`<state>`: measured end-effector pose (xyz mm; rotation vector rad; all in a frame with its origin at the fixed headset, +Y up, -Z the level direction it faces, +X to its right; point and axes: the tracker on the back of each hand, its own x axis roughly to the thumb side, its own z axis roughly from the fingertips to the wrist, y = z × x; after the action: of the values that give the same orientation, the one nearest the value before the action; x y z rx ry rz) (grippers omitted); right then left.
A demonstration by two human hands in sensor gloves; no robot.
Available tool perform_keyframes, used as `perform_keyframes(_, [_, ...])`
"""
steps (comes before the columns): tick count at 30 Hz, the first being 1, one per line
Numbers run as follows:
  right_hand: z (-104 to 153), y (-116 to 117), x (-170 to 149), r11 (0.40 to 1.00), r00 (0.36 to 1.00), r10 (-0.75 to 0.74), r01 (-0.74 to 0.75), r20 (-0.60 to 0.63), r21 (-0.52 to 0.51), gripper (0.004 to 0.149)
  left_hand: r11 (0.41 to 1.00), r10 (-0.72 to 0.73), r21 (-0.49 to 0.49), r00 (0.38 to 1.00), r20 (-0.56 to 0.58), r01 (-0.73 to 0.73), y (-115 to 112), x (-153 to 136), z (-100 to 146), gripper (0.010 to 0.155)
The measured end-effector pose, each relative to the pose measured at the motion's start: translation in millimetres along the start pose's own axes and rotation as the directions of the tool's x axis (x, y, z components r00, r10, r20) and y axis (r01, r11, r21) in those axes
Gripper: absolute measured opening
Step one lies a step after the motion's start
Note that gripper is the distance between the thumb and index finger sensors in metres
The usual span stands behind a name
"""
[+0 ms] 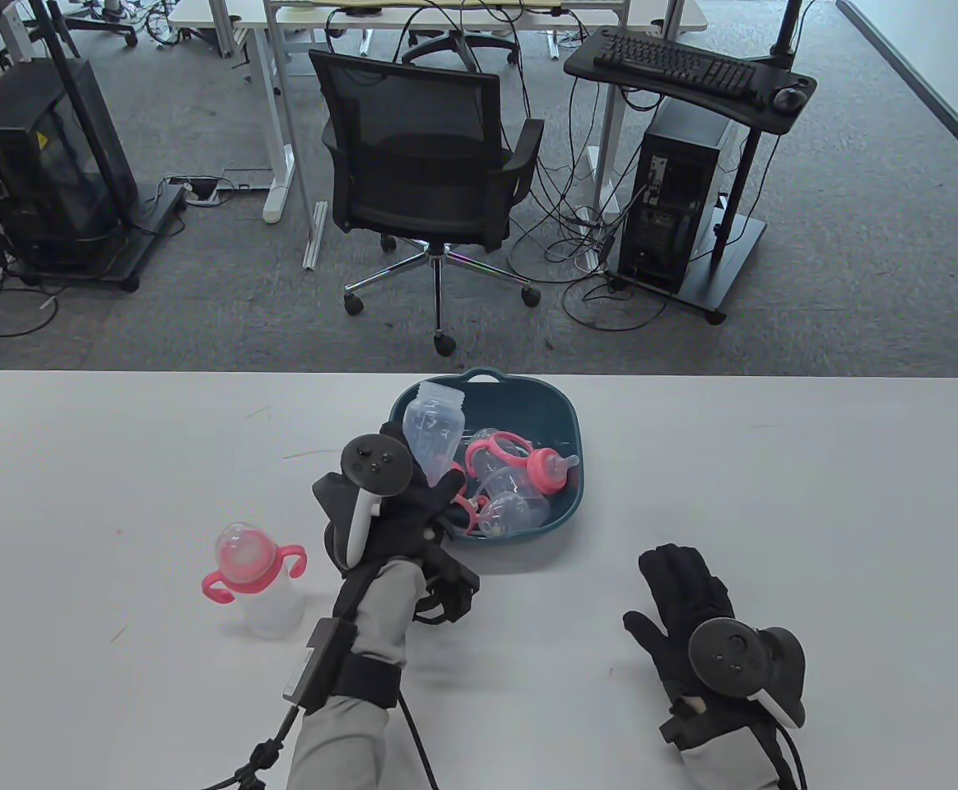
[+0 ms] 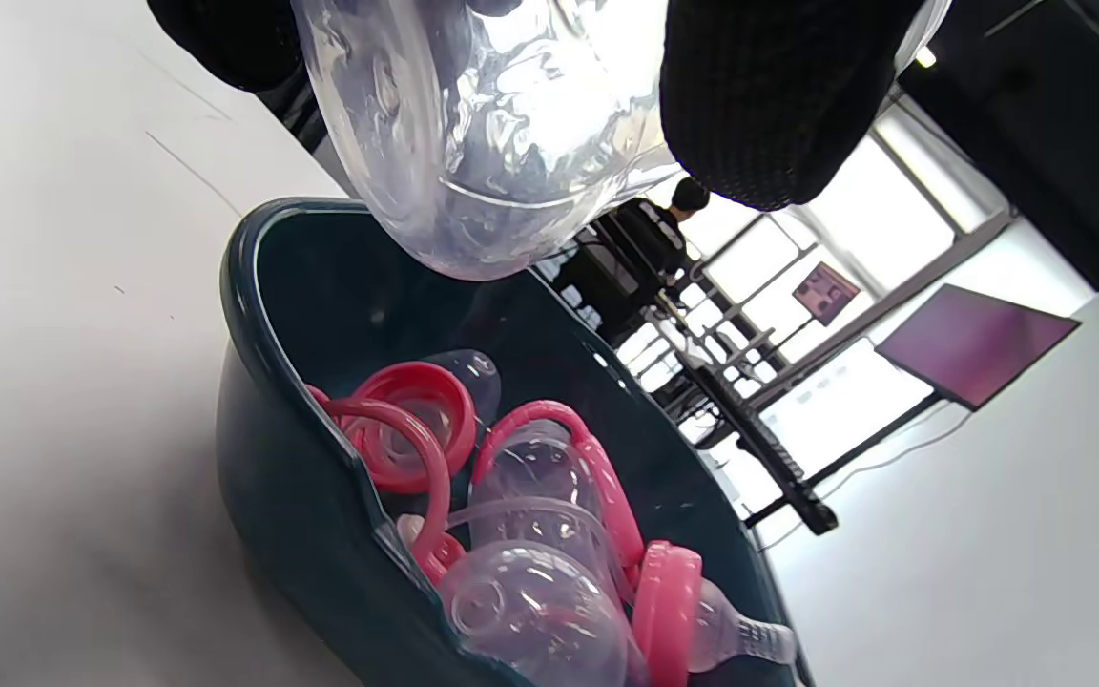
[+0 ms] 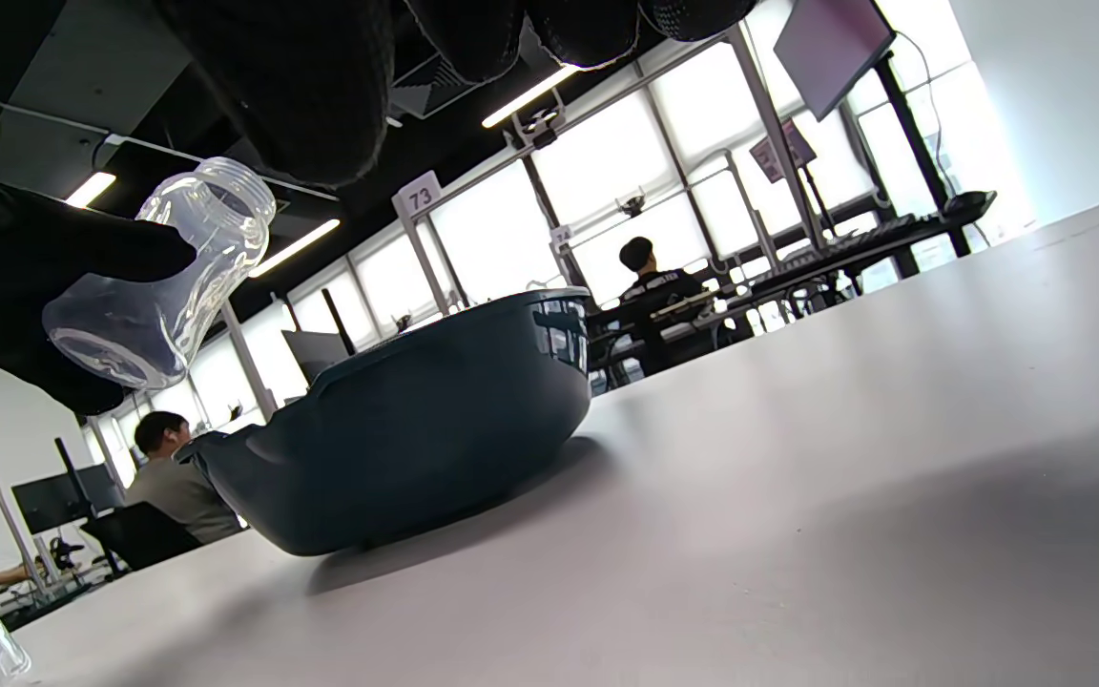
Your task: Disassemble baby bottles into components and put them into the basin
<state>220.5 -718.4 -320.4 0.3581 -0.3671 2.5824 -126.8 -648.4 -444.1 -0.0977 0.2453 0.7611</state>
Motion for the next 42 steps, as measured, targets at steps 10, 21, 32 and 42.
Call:
perform_keyframes(10, [0, -2, -2, 1.000, 1.000, 0.007, -0.007, -0.013, 0.000, 0.070, 0.974, -0.222, 0.019, 0.968, -0.113, 0.226, -3, 13, -30, 0.090])
perform_keyframes(21, [1, -5, -5, 1.000, 0.999, -0.004, 0.004, -0.039, -0.005, 0.069, 0.958, -0.284, -0.018, 0.947, -0.148, 0.285, -22, 28, -52, 0.088])
perform_keyframes(32, [2, -7, -9, 1.000, 0.998, 0.001, -0.002, -0.061, -0.005, 0.069, 0.954, -0.300, -0.050, 0.923, -0.241, 0.297, -38, 21, -70, 0.086])
perform_keyframes(42, [2, -7, -11, 1.000, 0.997, -0.005, 0.005, -0.074, -0.001, 0.069, 0.942, -0.336, -0.048, 0.919, -0.208, 0.333, -44, 26, -70, 0.083])
